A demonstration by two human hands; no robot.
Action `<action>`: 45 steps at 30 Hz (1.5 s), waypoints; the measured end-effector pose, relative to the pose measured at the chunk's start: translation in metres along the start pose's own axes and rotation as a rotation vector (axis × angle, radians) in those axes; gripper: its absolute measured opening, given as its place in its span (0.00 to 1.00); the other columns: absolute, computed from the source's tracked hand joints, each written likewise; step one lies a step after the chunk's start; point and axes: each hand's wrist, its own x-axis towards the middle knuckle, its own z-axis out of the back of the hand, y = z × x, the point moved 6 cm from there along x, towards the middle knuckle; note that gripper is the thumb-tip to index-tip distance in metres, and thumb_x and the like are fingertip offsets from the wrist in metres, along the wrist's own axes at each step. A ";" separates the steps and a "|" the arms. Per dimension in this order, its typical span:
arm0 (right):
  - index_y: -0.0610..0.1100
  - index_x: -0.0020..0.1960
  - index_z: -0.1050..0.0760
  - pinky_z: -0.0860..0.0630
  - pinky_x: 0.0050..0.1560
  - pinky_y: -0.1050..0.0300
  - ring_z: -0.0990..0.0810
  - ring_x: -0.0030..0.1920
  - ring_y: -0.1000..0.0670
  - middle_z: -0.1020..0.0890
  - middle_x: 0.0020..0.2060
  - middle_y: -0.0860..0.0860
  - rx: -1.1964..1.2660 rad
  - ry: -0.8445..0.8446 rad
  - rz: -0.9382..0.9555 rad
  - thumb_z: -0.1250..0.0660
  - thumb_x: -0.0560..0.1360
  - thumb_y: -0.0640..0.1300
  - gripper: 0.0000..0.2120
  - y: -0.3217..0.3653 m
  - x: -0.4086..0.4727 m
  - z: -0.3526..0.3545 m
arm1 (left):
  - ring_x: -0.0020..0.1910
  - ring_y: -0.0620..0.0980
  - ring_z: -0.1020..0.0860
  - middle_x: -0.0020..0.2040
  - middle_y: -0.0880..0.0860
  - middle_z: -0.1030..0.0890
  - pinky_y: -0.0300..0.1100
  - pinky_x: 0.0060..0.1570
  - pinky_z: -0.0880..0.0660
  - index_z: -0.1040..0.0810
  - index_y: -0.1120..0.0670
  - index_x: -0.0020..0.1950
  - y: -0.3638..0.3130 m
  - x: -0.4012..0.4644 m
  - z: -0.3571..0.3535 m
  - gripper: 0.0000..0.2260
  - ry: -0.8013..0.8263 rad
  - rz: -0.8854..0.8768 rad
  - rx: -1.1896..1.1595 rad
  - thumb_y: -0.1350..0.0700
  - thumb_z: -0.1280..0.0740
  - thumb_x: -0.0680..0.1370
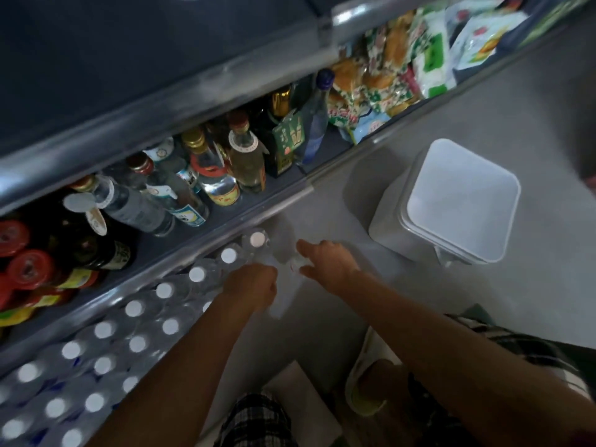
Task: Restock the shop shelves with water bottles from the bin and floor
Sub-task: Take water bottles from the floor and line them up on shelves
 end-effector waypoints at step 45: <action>0.35 0.44 0.26 0.26 0.38 0.48 0.22 0.42 0.39 0.21 0.41 0.39 -0.167 -0.834 0.434 0.34 0.73 0.50 0.16 0.273 -0.117 0.407 | 0.51 0.54 0.22 0.51 0.50 0.19 0.46 0.48 0.26 0.21 0.47 0.49 0.094 -0.243 0.295 0.08 -0.801 0.027 -0.032 0.50 0.40 0.79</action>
